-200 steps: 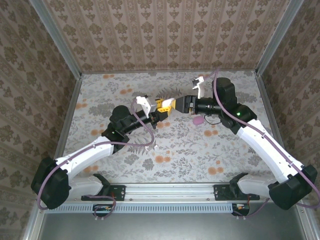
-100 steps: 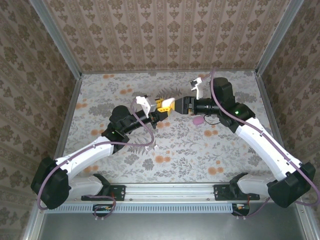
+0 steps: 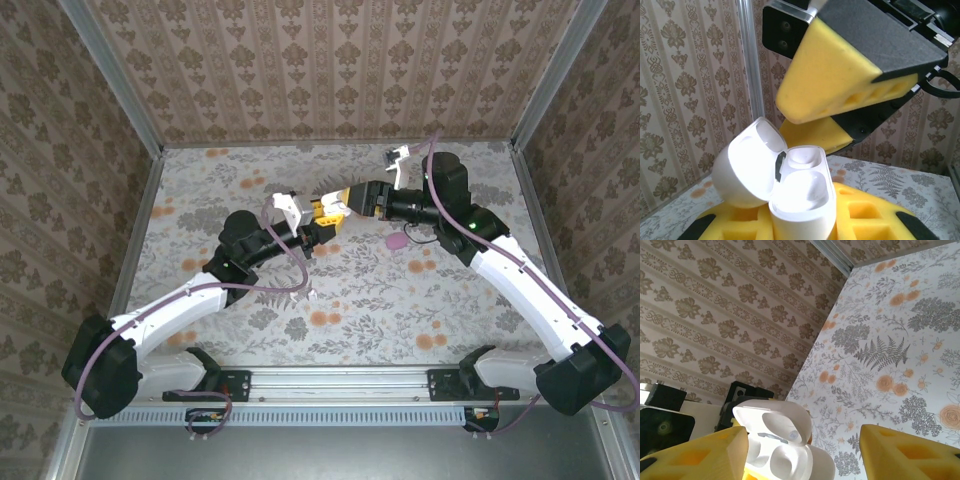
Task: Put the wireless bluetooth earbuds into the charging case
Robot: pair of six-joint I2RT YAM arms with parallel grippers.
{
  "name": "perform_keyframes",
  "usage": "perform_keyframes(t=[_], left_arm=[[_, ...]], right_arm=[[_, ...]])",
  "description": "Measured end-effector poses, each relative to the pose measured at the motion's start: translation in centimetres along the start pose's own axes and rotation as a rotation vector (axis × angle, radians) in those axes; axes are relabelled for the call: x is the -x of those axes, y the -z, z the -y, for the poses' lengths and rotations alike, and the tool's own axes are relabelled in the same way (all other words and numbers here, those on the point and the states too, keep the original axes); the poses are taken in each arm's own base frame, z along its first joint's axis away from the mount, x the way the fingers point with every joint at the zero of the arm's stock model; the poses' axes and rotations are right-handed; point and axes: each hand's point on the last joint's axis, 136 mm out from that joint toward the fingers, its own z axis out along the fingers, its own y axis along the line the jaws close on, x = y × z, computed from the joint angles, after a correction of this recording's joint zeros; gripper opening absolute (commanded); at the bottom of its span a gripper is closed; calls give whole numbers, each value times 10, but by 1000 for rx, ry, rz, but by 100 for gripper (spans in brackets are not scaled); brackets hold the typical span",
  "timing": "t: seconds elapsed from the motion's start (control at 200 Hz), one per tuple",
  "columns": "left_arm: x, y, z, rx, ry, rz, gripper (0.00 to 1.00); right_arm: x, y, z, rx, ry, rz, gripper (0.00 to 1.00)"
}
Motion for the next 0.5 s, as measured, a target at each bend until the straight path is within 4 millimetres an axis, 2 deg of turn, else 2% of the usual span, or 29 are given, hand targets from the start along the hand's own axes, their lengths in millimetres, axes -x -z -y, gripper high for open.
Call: perform_keyframes(t=[0.29,0.385,0.5], left_arm=[[1,1,-1,10,0,0,22],[7,4,-5,40,-7,14,23],[12,12,-8,80,-16,31,23]], right_arm=[[9,2,-1,-8,-3,41,63],[16,11,-2,-24,21,89,60],[25,30,11,-95,36,165,55]])
